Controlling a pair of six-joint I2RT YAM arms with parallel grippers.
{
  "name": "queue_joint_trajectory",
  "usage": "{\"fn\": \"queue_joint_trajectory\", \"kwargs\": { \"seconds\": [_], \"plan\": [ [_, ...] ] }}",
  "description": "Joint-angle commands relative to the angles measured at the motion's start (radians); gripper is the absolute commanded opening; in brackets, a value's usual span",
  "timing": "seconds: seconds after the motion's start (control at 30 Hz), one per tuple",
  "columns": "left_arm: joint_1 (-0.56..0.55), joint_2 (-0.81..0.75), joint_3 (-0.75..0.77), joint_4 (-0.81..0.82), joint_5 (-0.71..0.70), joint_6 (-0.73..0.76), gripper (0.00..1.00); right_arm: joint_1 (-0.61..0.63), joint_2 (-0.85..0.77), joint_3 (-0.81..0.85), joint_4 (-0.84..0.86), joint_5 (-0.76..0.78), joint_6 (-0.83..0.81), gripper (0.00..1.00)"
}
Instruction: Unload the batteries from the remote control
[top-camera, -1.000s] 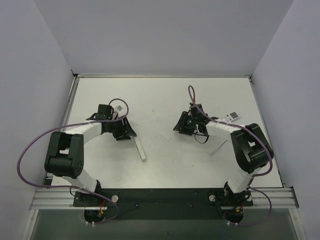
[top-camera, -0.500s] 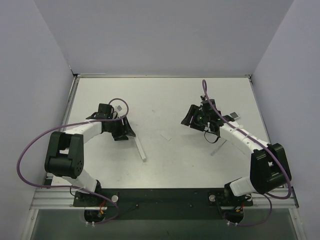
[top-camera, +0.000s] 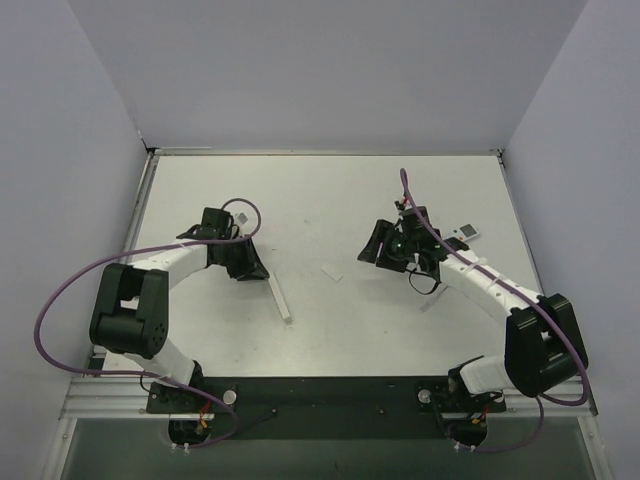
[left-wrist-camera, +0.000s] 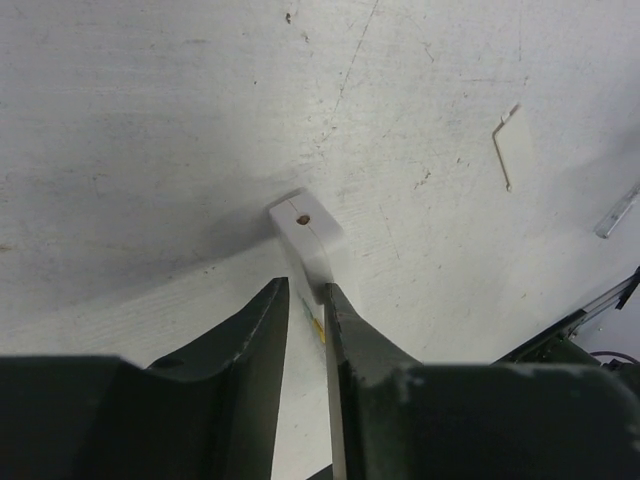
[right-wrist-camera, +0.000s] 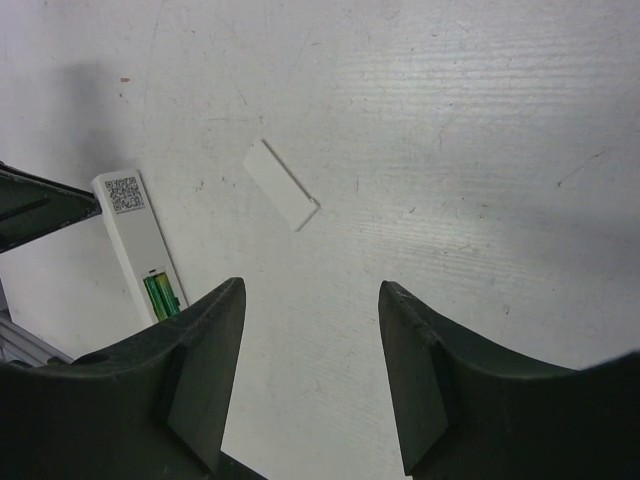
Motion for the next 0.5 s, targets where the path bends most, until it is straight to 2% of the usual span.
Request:
{"fn": "queue_joint_trajectory", "kwargs": {
  "seconds": [0.0,0.1,0.3,0.33,0.4,0.47],
  "plan": [
    [0.009,-0.017,0.001,-0.046,-0.065,-0.006,0.27,0.000,-0.049,-0.017,-0.014,-0.011,-0.009,0.51],
    [0.015,-0.020,-0.010,-0.060,-0.073,-0.013,0.24,-0.003,-0.055,-0.018,-0.015,-0.008,-0.013,0.52],
    [0.018,-0.033,-0.009,-0.099,-0.128,-0.017,0.23,-0.009,-0.070,-0.014,-0.038,-0.005,-0.019,0.53],
    [0.019,-0.040,-0.007,-0.103,-0.140,-0.019,0.25,-0.013,-0.078,-0.009,-0.043,0.006,-0.019,0.56],
    [0.018,-0.056,0.008,-0.121,-0.154,-0.019,0.35,-0.016,-0.086,0.001,-0.081,0.041,-0.010,0.61],
    [0.018,-0.081,0.024,-0.135,-0.168,-0.010,0.42,-0.029,-0.092,0.029,-0.141,0.137,0.008,0.65]
  ]
}}
